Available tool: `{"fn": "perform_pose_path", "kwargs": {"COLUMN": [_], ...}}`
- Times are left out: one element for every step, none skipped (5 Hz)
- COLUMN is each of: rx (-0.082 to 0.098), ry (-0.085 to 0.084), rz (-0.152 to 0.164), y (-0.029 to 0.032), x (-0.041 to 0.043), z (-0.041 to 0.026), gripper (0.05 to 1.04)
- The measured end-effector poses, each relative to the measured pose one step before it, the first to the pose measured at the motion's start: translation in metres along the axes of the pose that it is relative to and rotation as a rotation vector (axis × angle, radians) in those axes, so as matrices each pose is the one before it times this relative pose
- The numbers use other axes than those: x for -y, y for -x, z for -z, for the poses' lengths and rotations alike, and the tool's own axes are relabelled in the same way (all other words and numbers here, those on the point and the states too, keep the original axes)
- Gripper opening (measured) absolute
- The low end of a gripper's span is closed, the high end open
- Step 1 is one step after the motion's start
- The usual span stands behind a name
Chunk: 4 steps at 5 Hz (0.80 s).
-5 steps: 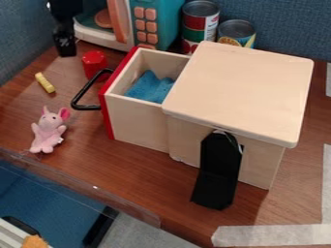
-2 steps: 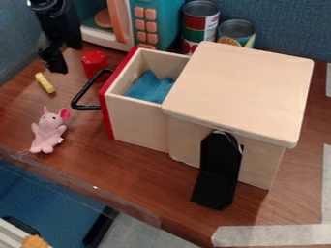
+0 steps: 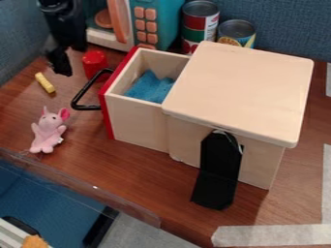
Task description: Closed the drawer
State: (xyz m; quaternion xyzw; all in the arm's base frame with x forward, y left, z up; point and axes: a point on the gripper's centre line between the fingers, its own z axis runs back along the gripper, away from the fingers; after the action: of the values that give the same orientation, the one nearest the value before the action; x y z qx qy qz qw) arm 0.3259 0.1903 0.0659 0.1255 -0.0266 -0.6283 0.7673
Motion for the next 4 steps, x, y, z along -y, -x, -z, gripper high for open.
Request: {"fn": "perform_pose_path", "kwargs": {"rx": [-0.0473,-0.0492,-0.0133,0.0237], "ry": [0.0199,0.0198,0.0024,0.0248], "rz": [0.0207,0.0135,0.0071,0.0130], "y": [-0.01190,-0.00579,-0.00137,-0.00654], "x": [0.00043,0.00196,0.00847,0.01036], "z": [0.01380,0.01686,0.00738,0.00528], "gripper": [1.001,1.000,1.000,1.000]}}
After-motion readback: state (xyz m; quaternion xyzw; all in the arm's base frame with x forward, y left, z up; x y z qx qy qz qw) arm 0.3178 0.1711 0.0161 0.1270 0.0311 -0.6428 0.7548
